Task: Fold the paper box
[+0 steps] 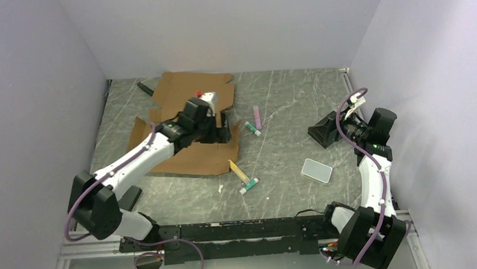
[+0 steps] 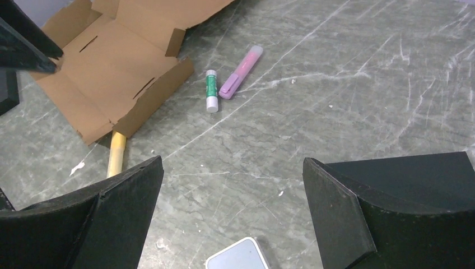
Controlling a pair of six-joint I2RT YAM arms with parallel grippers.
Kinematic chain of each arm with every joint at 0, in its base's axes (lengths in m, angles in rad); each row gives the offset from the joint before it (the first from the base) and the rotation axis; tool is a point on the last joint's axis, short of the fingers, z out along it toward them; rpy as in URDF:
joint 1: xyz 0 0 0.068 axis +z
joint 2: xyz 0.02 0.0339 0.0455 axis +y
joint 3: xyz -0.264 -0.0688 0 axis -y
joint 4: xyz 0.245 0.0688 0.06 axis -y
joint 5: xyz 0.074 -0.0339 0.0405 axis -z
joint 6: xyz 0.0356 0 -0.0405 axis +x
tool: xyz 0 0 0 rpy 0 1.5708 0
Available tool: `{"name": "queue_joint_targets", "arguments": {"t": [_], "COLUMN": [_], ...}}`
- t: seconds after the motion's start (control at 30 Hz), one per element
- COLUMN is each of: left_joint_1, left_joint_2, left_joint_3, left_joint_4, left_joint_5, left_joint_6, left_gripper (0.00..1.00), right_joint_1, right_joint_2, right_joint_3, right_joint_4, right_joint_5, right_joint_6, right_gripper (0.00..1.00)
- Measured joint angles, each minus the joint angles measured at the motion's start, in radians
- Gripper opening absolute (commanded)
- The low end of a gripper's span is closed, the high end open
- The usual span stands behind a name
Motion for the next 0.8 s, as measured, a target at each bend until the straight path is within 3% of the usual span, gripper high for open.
{"name": "queue_joint_targets", "arguments": {"t": [0.1, 0.2, 0.6, 0.73, 0.8], "left_joint_1": [-0.108, -0.161, -0.231, -0.24, -0.24], "left_joint_2": [0.077, 0.142, 0.353, 0.42, 0.459], "left_joint_3": [0.05, 0.062, 0.109, 0.165, 0.204], "left_joint_4": [-0.033, -0.051, -0.071, -0.064, -0.063], "left_joint_5": [-0.1, -0.112, -0.182, -0.219, -0.244], "left_joint_6": [-0.001, 0.014, 0.014, -0.006, -0.018], "left_gripper": [0.81, 0.79, 0.76, 0.57, 0.36], "right_joint_1": [0.008, 0.018, 0.082, 0.094, 0.097], "right_joint_2": [0.0, 0.0, 0.024, 0.027, 0.028], "right_joint_3": [0.0, 0.0, 0.0, 0.0, 0.0], "right_joint_4": [0.0, 0.0, -0.019, -0.022, -0.023], "right_joint_5": [-0.001, -0.004, -0.003, -0.003, -0.003], "right_joint_6": [-0.003, -0.005, -0.037, -0.045, -0.049], "right_gripper": [1.0, 1.0, 1.0, 1.0, 1.0]}}
